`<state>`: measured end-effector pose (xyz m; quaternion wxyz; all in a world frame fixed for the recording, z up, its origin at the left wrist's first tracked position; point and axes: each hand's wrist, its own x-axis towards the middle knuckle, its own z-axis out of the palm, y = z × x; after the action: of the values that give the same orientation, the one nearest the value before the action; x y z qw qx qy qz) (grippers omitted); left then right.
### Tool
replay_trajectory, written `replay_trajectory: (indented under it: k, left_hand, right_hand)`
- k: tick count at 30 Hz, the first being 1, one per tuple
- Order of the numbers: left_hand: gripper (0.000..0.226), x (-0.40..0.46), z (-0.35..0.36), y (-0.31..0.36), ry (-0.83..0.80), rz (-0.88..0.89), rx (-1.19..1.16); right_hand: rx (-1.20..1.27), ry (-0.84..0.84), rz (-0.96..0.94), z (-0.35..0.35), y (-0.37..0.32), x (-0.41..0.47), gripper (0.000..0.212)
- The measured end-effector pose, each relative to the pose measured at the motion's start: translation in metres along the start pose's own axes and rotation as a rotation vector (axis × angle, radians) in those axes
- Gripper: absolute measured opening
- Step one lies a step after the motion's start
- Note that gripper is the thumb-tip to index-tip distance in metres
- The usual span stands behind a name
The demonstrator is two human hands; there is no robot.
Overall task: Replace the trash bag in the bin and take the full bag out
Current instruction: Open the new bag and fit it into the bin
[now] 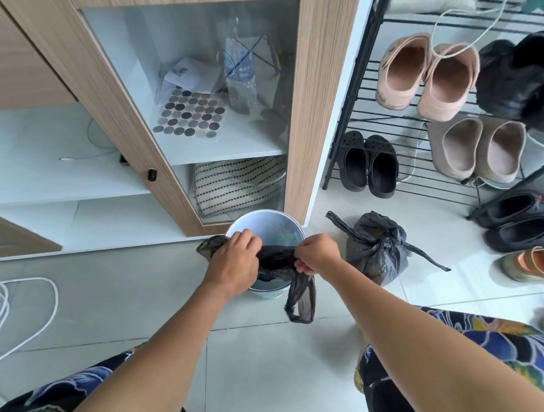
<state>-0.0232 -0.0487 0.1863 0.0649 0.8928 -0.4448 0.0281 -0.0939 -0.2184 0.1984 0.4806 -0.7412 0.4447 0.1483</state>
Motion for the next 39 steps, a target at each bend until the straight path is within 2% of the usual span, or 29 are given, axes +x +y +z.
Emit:
replay_trajectory:
  k: [3,6,10,12,14,16,21,23,25,27,29,31,33,36,39]
  left_hand:
    - [0.027,0.007,0.009,0.004,-0.168,-0.069,-0.13]
    - [0.027,0.009,0.016,0.006,-0.331,-0.138,-0.13]
    - [0.053,0.002,0.031,0.0,-0.245,-0.137,-0.109]
    - [0.061,0.001,0.035,-0.003,-0.297,-0.118,-0.127]
    - [0.046,0.001,0.036,-0.004,-0.359,-0.1,-0.079]
    - [0.025,-0.001,0.036,-0.007,-0.344,-0.114,-0.063]
    - [0.024,-0.002,0.027,-0.024,-0.188,-0.294,-0.165]
    - [0.022,-0.002,0.023,-0.031,-0.125,-0.269,-0.164]
    - [0.019,-0.007,0.021,-0.038,-0.121,-0.216,-0.114]
    - [0.038,-0.011,0.019,-0.043,-0.155,-0.184,-0.099]
    - [0.058,-0.014,0.017,-0.045,-0.18,-0.307,-0.157]
    - [0.069,-0.015,0.019,-0.047,-0.203,-0.486,-0.198]
    - [0.076,-0.018,0.021,-0.044,-0.152,-0.507,-0.079]
    - [0.057,-0.017,0.021,-0.038,0.023,-0.382,0.11]
    - [0.029,-0.009,0.02,-0.024,0.157,-0.065,0.161]
  right_hand:
    - [0.066,-0.035,0.015,0.003,0.0,0.001,0.018]
    - [0.178,-0.004,0.081,0.0,0.001,0.005,0.022]
    - [0.306,0.02,0.207,-0.004,0.003,0.012,0.028]
    - [0.294,0.027,0.229,-0.005,0.004,0.015,0.025]
    - [0.33,0.037,0.258,-0.005,0.005,0.018,0.022]
    - [0.397,0.074,0.299,-0.005,0.005,0.022,0.02]
    - [0.775,0.142,0.411,-0.01,0.008,0.027,0.014]
    - [0.865,0.148,0.412,-0.015,0.006,0.025,0.011]
    - [0.941,0.182,0.423,-0.019,0.004,0.023,0.019]
    - [1.097,0.202,0.415,-0.024,0.003,0.021,0.034]
    - [1.196,0.205,0.329,-0.025,0.006,0.017,0.045]
    - [1.08,0.206,0.305,-0.025,0.01,0.014,0.043]
    - [0.915,0.237,0.278,-0.017,0.009,0.016,0.038]
    - [0.552,0.322,0.167,-0.003,-0.005,0.009,0.045]
    - [0.232,0.29,-0.074,0.011,-0.009,0.008,0.029]
